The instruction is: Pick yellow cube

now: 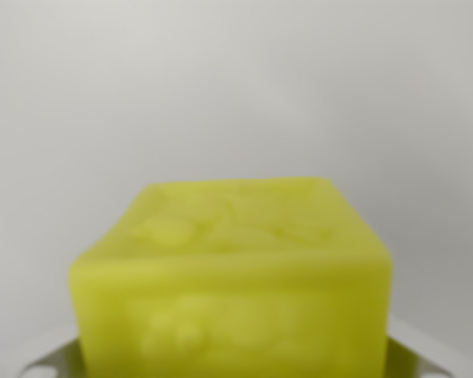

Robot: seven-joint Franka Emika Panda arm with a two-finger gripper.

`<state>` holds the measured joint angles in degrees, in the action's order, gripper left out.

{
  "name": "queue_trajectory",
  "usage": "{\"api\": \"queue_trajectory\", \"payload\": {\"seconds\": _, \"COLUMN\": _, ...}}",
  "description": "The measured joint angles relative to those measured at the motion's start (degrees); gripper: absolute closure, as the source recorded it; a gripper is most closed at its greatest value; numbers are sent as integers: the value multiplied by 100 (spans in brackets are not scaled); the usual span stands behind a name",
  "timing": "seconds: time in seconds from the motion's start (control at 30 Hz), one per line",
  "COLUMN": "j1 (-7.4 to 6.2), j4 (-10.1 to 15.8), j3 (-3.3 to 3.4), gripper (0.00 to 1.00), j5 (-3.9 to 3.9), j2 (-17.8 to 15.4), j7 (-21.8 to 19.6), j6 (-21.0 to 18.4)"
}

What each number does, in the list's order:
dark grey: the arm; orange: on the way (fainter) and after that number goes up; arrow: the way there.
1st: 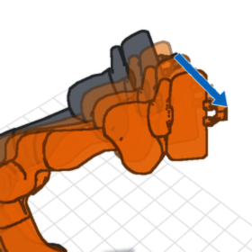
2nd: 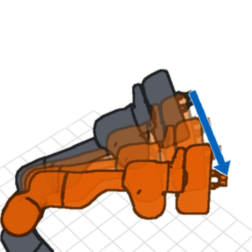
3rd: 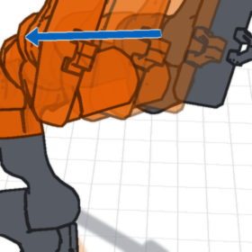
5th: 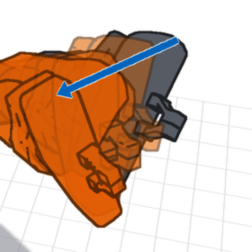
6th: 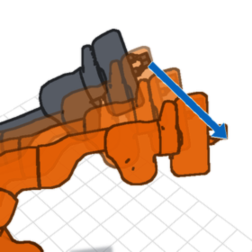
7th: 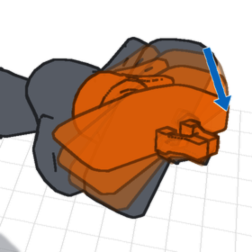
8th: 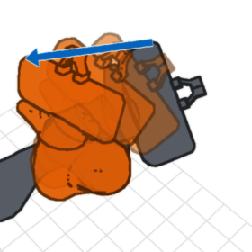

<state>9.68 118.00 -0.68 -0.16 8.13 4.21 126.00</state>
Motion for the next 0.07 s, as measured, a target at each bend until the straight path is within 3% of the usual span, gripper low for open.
{"api": "queue_trajectory", "payload": {"seconds": 0.07, "j1": 0, "j4": 0, "j3": 0, "gripper": 100, "j5": 0, "j2": 0, "j7": 0, "j6": 0}}
